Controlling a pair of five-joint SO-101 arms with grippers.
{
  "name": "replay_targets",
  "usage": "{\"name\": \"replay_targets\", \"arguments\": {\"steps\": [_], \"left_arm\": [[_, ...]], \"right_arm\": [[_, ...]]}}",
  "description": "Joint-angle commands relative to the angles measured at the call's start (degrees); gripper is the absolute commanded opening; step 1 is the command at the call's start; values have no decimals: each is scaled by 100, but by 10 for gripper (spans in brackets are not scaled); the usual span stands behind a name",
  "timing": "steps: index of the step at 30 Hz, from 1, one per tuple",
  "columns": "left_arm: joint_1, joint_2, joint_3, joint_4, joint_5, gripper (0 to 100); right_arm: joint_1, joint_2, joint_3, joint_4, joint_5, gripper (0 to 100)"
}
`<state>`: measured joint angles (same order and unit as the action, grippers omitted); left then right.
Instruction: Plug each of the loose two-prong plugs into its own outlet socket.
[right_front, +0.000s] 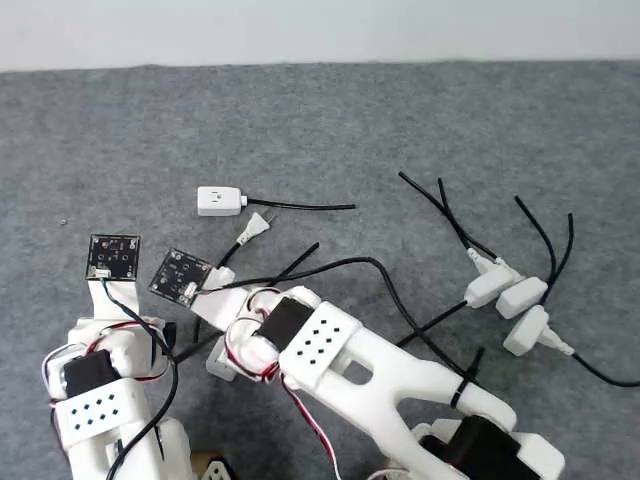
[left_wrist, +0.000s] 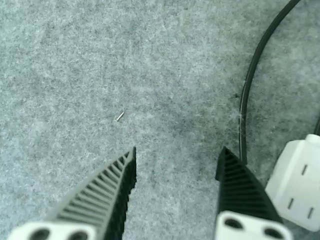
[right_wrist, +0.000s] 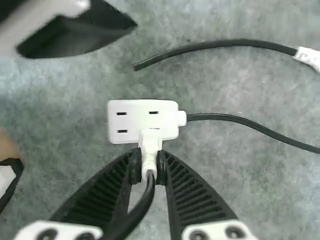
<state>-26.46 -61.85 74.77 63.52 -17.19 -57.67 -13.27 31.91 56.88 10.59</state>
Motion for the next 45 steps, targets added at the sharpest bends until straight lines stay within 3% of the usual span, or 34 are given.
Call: {"name": "replay_targets", "arguments": {"steps": [1,45], "left_arm": [[-9,-26,-84,-123,62,246],[79,-26,-22,-132,53,246]], "right_arm": [[-189,-75,-378,-84,-53,8],[92,646,-958,-127,141,8]]}}
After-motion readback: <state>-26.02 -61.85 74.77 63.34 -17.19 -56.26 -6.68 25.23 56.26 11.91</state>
